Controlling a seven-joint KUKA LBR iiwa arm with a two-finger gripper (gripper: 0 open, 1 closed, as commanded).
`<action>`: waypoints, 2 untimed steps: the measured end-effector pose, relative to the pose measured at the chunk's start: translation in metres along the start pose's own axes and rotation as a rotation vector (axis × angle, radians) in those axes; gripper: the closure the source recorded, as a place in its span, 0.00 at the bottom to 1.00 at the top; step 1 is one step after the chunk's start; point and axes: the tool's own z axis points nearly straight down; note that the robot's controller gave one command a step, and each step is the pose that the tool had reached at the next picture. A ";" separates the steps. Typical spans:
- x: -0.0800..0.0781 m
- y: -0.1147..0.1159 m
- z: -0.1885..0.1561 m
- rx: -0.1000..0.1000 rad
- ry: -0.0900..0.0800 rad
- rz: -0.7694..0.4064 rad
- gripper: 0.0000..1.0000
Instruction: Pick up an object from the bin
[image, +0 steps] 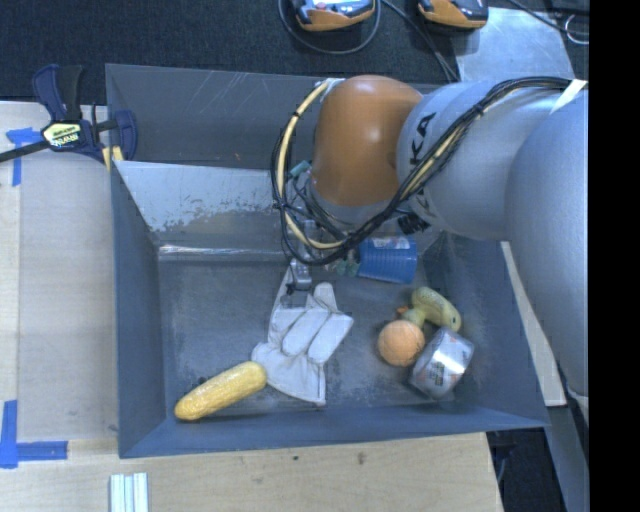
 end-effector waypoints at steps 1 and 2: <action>-0.001 0.000 -0.005 -0.001 -0.007 0.002 0.00; 0.007 -0.019 0.027 -0.001 -0.008 -0.006 0.00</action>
Offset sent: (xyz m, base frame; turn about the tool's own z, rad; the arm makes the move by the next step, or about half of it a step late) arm -0.0129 -0.0282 -0.0448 -0.0079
